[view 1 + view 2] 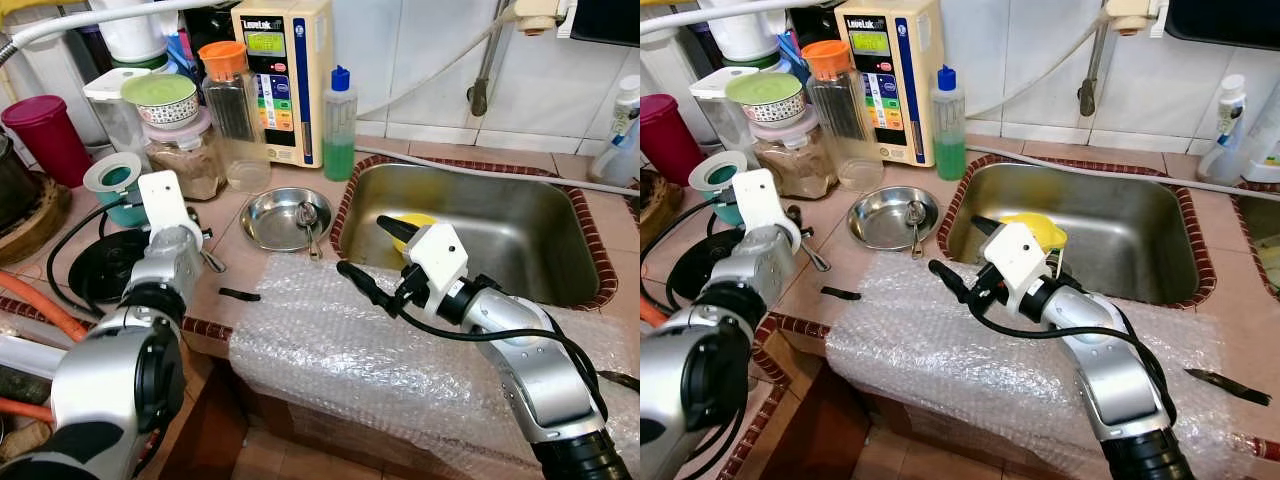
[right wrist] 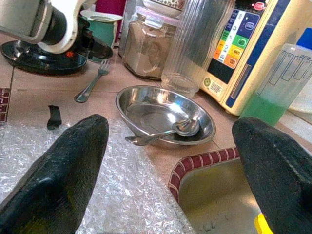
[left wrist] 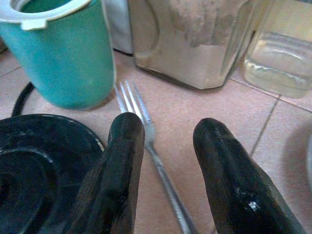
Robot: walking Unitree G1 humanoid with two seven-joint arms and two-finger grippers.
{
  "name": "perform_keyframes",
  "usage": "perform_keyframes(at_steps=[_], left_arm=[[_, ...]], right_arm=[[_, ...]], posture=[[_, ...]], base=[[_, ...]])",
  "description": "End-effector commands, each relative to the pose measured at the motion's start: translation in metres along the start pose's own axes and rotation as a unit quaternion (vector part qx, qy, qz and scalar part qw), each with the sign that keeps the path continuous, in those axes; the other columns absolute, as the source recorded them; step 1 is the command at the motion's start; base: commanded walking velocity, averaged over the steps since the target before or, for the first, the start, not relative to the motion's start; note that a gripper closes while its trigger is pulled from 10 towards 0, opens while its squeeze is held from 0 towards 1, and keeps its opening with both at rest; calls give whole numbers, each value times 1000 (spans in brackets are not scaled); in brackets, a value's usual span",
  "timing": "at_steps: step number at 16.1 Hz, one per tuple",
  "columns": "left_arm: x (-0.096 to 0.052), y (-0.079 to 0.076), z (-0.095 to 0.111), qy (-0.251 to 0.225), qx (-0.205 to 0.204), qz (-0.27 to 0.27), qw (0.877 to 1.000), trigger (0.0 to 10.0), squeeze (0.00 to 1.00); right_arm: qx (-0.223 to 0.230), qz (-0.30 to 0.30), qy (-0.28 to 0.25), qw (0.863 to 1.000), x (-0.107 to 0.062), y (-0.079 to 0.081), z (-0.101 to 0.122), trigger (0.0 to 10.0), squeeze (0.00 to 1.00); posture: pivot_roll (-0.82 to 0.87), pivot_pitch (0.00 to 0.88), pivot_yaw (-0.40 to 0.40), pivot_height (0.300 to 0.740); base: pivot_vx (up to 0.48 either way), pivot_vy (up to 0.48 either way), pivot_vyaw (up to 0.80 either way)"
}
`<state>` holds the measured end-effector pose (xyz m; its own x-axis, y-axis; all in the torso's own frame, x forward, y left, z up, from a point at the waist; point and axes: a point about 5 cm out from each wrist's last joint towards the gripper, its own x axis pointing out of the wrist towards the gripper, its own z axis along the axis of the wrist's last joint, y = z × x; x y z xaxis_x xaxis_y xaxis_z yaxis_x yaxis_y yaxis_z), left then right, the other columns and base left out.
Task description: Kitchen organization
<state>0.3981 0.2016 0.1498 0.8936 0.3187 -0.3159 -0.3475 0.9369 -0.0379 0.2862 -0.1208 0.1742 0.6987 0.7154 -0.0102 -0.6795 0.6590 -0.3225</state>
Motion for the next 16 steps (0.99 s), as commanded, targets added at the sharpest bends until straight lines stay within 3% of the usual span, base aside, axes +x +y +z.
perform_keyframes(at_steps=[1,13,14,16], left_arm=[[0,-1,0,11,-6,7,1000,10000,1000],[-3,-9,-21,86,-57,10,995,10000,1000],[-4,-9,-26,105,-62,7,993,10000,0],[-5,-11,-31,123,-79,1,989,9608,0]], right_arm=[[-2,-4,-7,1000,-1,-1,5,10000,0],[-3,1,-1,1000,-1,0,7,10000,0],[-2,1,-1,1000,-2,1,7,10000,0],[-2,0,-1,1000,-2,1,7,10000,0]], posture=[[-29,12,114,740],[-42,12,113,740],[-43,12,117,740],[-42,13,118,740]], base=[[0,0,0],[0,0,0],[0,0,0],[0,0,0]])
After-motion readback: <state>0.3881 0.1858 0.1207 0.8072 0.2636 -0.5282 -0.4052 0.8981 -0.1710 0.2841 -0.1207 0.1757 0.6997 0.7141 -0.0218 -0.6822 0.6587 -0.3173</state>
